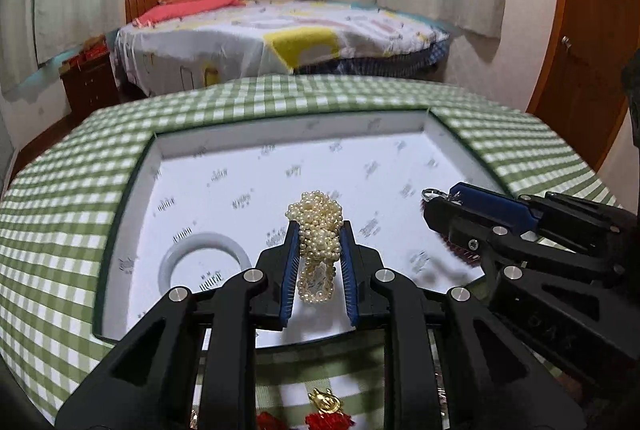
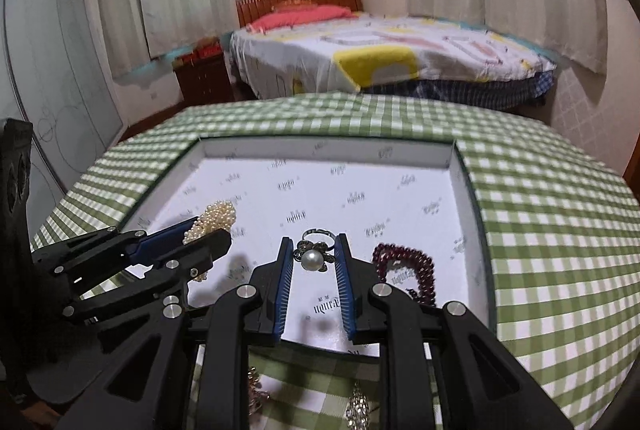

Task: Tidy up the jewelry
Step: 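Carry the pearl strand and pearl ring into the tray and release both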

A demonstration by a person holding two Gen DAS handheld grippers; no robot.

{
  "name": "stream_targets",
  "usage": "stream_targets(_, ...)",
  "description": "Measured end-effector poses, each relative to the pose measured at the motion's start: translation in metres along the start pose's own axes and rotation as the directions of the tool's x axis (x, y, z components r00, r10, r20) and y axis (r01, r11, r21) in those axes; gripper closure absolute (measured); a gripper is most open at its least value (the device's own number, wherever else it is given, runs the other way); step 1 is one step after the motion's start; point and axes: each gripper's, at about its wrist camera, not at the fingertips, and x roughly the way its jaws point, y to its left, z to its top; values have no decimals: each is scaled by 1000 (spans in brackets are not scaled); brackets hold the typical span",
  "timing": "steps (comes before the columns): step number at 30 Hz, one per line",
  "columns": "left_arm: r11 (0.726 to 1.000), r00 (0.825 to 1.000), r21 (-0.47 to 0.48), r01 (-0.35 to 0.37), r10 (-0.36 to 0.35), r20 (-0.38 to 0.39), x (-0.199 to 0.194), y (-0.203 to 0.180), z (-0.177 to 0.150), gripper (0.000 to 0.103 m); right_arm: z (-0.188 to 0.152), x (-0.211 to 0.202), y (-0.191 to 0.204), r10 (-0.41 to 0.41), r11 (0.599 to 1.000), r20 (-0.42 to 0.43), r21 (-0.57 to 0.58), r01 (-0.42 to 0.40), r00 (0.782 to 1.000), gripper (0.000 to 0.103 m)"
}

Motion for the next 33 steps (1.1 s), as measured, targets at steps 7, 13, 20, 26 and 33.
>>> stream_targets(7, 999, 995, -22, 25, -27, -96, 26, 7, -3, 83, -5, 23, -5, 6, 1000, -101, -9, -7, 995, 81)
stream_targets(13, 999, 990, -32, 36, -40, -134, 35, 9, -3, 80, -8, 33, -10, 15, 1000, -148, -7, -16, 989, 81)
stream_targets(20, 998, 989, -54, 25, -32, -144, 39, 12, -2, 71, -8, 33, -11, 15, 1000, -150, -3, -15, 989, 74)
stream_targets(26, 996, 991, -85, 16, -27, -134, 36, 18, -2, 50, -9, 29, -18, 7, 1000, -139, 12, -6, 990, 70)
stream_targets(33, 996, 992, -89, 17, -28, -122, 31, 18, -2, 40, -10, 21, -22, -3, 1000, -125, 17, 5, 992, 65)
